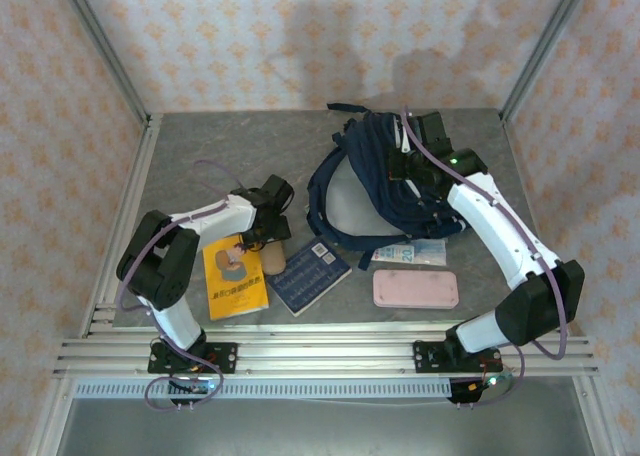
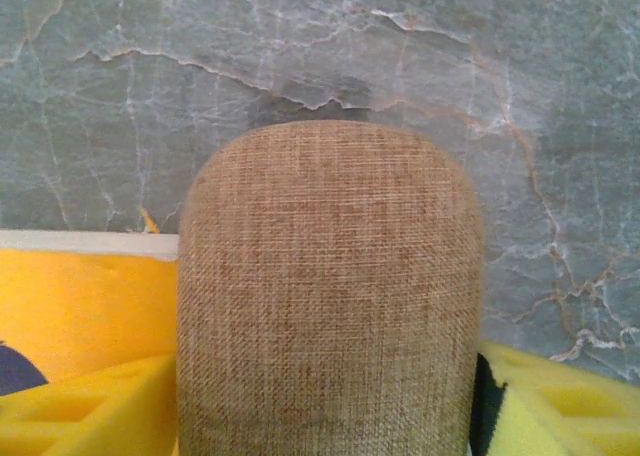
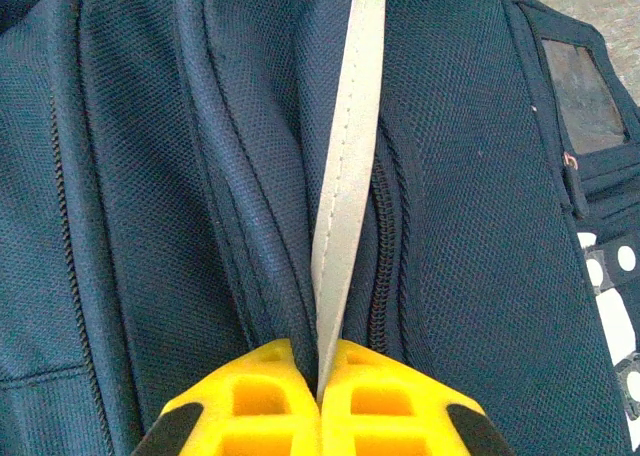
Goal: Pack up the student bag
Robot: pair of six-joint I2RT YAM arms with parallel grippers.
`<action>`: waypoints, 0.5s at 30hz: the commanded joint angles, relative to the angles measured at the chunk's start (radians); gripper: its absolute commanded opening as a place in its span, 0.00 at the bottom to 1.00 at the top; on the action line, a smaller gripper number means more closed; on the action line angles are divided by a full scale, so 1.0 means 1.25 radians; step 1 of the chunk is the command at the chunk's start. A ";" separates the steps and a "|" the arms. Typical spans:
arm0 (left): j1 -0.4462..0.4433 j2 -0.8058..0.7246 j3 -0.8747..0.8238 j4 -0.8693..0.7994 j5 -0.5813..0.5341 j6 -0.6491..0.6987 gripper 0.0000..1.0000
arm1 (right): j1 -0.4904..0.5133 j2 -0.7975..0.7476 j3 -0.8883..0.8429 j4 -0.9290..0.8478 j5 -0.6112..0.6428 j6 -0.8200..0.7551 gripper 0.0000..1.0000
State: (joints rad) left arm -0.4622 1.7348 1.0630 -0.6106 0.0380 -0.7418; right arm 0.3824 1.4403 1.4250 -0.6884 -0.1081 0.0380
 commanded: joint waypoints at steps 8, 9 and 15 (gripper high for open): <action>0.019 0.000 -0.001 0.018 0.007 0.004 0.39 | -0.004 -0.050 0.051 0.010 -0.008 0.004 0.00; 0.021 -0.014 0.002 0.012 0.002 0.007 0.38 | -0.004 -0.050 0.055 0.007 -0.012 0.000 0.00; 0.033 -0.099 0.042 -0.032 -0.011 0.024 0.35 | -0.006 -0.061 0.070 -0.001 -0.036 -0.027 0.00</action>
State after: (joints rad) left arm -0.4324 1.6859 1.0710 -0.6163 0.0444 -0.7319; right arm 0.3824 1.4349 1.4456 -0.7303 -0.1467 0.0250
